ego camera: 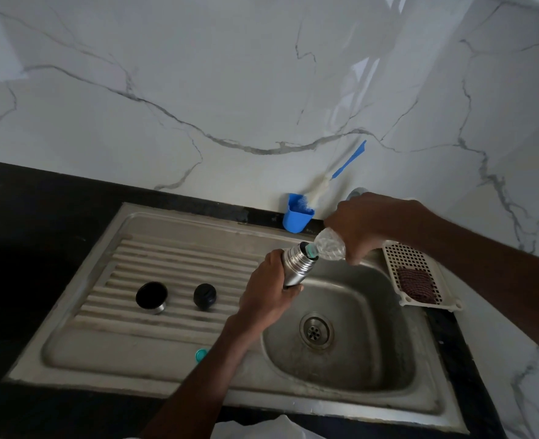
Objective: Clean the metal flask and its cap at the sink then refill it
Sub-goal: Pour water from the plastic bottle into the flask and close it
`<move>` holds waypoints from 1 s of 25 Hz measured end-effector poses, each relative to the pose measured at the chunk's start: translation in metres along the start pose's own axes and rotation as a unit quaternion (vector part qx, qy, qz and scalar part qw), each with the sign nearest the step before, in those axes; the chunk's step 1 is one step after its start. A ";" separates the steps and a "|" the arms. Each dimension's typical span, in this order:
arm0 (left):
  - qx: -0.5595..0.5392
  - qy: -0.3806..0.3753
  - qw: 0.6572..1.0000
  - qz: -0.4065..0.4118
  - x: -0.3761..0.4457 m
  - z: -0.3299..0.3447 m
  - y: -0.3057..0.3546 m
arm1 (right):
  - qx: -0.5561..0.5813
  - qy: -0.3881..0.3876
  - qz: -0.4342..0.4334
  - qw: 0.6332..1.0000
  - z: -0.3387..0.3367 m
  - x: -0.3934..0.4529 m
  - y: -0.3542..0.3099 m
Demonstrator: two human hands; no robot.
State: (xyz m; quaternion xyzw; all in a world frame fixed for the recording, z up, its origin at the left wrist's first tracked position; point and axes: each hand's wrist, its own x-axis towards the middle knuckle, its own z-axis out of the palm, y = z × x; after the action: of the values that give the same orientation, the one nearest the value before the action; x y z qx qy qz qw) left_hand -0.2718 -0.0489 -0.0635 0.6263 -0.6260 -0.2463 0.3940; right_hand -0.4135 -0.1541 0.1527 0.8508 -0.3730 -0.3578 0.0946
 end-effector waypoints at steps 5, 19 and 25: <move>-0.011 0.007 1.000 -0.004 0.001 -0.012 -0.009 | -0.029 -0.039 0.017 0.999 -0.027 0.016 -0.024; -0.145 0.077 0.984 -0.074 0.018 -0.088 -0.044 | 0.107 0.122 0.005 0.987 -0.077 0.034 -0.057; -0.157 0.139 0.971 -0.118 0.033 -0.159 -0.072 | 0.563 0.263 -0.005 0.783 -0.029 0.084 -0.119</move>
State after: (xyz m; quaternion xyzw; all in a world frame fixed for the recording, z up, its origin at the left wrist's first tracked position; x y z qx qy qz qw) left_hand -0.0990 -0.0590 -0.0248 0.6542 -0.4402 -0.2964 0.5389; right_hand -0.2876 -0.1326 0.0776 0.8158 -0.4644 0.1527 -0.3090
